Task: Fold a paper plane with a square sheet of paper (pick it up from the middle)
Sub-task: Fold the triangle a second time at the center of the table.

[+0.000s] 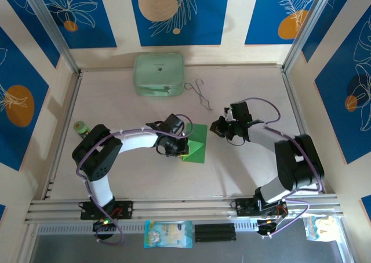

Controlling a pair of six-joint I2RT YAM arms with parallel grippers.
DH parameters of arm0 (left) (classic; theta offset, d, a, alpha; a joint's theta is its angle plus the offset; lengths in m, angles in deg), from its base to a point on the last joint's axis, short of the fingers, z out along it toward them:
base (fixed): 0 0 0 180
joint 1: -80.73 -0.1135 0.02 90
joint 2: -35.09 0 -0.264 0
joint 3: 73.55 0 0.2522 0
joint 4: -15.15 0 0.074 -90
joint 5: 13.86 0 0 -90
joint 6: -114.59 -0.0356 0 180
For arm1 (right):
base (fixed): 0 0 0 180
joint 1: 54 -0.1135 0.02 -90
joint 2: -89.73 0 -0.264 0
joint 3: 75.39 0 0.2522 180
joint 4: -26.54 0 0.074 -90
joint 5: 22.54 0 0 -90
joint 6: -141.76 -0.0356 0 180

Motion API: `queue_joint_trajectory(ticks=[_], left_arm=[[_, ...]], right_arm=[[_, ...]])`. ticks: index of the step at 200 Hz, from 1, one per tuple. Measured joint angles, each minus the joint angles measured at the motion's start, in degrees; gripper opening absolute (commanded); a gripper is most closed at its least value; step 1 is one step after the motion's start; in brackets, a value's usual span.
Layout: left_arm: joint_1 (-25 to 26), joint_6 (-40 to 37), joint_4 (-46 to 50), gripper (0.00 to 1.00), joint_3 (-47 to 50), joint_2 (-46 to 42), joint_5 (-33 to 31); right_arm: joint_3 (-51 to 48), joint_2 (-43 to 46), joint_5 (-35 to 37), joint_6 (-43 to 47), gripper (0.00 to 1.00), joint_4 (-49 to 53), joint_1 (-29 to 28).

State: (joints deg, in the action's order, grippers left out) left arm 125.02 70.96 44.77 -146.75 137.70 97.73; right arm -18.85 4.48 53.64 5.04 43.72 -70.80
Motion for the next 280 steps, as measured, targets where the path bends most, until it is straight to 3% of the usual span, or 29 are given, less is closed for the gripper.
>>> queue_joint_trajectory(ticks=[52, 107, 150, 280], left_arm=[[0.00, 0.07, -0.02, 0.00, -3.23, -0.28, -0.68], [0.00, 0.31, -1.75, 0.00, -3.02, 1.86, -0.68], [0.00, 0.31, -2.12, 0.00, -2.03, 2.47, -0.68], [0.00, 0.31, -2.12, 0.00, -1.33, 3.15, -1.75]], right_arm=[[-3.91, 3.39, 1.03, -2.01, 0.09, 1.18, -6.80], [-3.91, -3.82, 1.16, -3.69, 0.05, -0.11, -12.85], [-2.03, -8.74, 0.92, -4.28, 0.04, -0.85, -13.35], [0.15, -10.78, -0.13, -4.28, 0.04, -5.66, -11.93]])
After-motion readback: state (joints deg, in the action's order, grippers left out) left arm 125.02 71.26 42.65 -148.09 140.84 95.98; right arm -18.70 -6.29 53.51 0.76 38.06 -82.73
